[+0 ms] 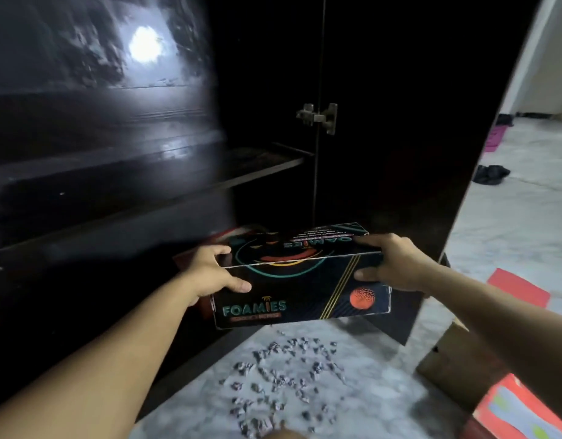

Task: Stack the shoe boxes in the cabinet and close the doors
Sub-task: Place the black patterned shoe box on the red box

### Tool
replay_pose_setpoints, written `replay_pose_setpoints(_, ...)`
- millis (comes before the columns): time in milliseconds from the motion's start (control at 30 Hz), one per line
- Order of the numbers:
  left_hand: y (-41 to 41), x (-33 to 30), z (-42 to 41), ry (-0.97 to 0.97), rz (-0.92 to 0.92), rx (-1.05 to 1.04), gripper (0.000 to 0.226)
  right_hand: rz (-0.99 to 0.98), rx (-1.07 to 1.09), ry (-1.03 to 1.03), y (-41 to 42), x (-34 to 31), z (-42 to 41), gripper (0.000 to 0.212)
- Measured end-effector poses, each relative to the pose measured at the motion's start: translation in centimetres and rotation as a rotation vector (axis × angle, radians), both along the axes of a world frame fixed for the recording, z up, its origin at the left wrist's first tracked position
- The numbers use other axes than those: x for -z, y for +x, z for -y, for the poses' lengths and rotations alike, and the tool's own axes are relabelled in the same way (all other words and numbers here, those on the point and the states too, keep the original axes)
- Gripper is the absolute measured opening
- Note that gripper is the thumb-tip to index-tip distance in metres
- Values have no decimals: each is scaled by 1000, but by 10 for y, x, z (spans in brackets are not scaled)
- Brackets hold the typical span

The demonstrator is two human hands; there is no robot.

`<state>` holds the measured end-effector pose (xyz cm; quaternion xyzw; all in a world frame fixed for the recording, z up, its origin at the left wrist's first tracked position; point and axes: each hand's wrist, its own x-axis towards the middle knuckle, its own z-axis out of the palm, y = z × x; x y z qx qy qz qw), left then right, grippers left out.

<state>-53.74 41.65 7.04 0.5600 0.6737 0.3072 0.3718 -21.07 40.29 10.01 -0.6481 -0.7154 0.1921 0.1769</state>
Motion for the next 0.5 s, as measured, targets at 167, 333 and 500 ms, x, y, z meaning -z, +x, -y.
replay_pose_setpoints(167, -20, 30, -30, 69, -15, -182, 105, 33, 18, 77, -43, 34, -68, 73)
replay_pose_setpoints(333, -39, 52, -69, 152, -63, -327, 105, 70, 11, 145, -84, 63, -136, 70)
replay_pose_setpoints(500, -57, 81, -107, 195, -110, -439, 100, 194, -74, 233, -125, 88, -191, 56)
